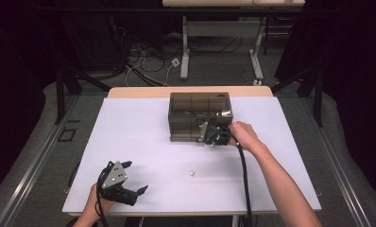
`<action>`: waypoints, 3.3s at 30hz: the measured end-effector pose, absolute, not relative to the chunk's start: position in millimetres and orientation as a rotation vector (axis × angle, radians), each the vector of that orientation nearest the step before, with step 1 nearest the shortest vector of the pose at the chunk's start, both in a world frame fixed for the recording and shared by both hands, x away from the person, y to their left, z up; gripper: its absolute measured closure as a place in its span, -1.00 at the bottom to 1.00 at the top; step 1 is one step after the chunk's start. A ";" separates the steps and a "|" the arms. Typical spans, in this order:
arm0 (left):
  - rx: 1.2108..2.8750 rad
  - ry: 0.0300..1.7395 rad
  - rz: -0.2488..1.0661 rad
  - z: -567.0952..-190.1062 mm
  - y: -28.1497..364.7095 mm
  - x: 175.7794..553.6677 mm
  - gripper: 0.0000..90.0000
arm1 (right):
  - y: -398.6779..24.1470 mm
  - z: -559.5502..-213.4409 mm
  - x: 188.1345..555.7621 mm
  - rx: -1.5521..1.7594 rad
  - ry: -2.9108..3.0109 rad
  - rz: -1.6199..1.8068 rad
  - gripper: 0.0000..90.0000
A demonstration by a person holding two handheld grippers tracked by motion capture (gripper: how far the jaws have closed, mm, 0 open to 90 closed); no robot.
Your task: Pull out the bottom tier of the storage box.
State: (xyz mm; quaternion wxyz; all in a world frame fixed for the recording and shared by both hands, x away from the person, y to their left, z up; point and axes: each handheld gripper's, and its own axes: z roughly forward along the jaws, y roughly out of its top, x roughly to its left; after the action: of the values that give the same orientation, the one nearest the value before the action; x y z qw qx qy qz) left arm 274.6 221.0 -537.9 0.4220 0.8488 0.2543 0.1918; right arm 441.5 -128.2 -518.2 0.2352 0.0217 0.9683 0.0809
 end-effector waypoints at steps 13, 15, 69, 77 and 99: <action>2.127 0.638 0.479 -538.0 220.8 274.6 -1.00 | -128.9 -520.1 436.2 0.031 2.639 0.276 0.88; 2.128 0.637 0.482 -537.9 220.9 274.6 -1.00 | -129.1 -518.9 435.8 0.031 2.654 0.262 0.88; 2.127 0.641 0.478 -538.3 220.7 274.3 -1.00 | -133.1 -516.9 416.3 -0.056 2.693 0.260 0.89; 2.131 0.641 0.476 -538.2 220.4 274.4 -1.00 | -134.4 -516.6 414.0 -0.062 2.699 0.269 0.89; 2.129 0.636 0.476 -538.8 220.1 274.7 -1.00 | -139.1 -514.1 406.2 0.210 2.713 0.456 -0.03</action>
State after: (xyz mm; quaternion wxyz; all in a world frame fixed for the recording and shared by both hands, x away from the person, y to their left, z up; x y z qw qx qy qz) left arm 274.7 220.1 -538.8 0.4210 0.8498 0.2538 0.1901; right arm 406.2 -139.1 -514.1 0.1901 0.0747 0.9654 0.1621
